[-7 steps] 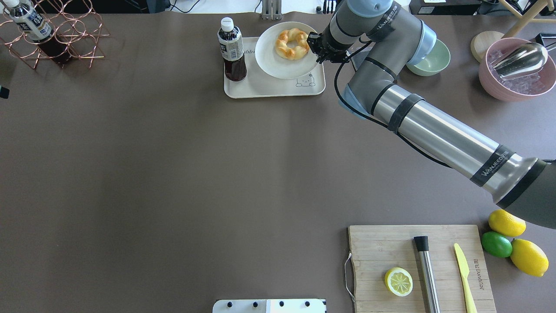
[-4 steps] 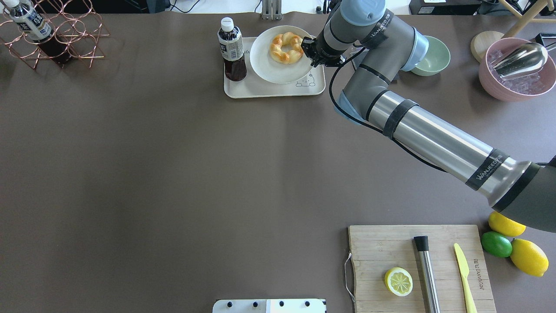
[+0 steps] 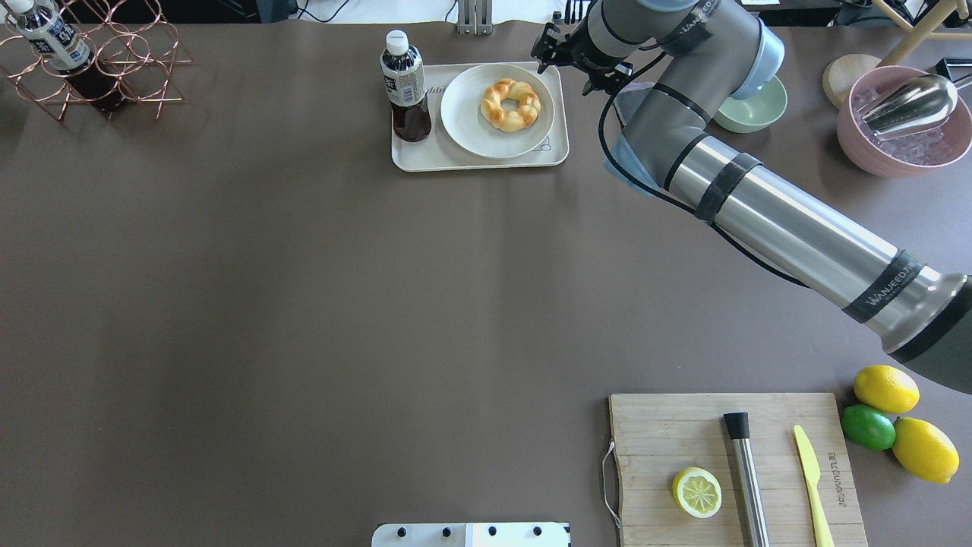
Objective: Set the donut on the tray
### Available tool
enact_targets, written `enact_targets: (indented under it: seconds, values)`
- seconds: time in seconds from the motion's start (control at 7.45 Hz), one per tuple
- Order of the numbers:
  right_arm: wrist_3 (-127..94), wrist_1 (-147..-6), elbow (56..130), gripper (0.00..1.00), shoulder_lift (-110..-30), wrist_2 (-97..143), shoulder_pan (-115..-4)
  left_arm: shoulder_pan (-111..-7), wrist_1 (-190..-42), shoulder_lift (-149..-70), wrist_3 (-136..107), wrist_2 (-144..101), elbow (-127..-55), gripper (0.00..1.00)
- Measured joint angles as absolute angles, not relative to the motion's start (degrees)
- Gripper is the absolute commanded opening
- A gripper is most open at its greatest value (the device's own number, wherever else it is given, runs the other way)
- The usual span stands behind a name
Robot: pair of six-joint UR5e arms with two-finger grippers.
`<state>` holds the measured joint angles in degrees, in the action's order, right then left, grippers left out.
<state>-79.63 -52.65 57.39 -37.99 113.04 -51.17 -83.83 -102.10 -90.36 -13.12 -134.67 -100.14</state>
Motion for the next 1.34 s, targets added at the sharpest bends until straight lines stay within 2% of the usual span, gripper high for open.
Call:
enact_targets:
  seconds: [0.54,0.94,1.07,1.34]
  values:
    - [-64.23,-68.03,79.88,1.0,-53.17,119.09,-57.76,-90.13,-101.01,-88.2,-2.31,-135.21,-96.69,0.98]
    - [-34.92,-91.6,97.75,1.0,-67.14,123.68,-66.61,-90.99,-101.35,-85.52,-1.58,-135.23,-96.82,0.98]
    - [-26.05,-97.86,102.34,1.0,-71.9,124.68,-69.93,-91.02,-101.35,-85.53,-1.58,-134.98,-96.66,0.98]
    - [-9.37,-102.6,105.93,1.0,-80.45,125.94,-76.25,-91.02,-101.37,-85.63,-1.64,-132.47,-96.28,0.98]
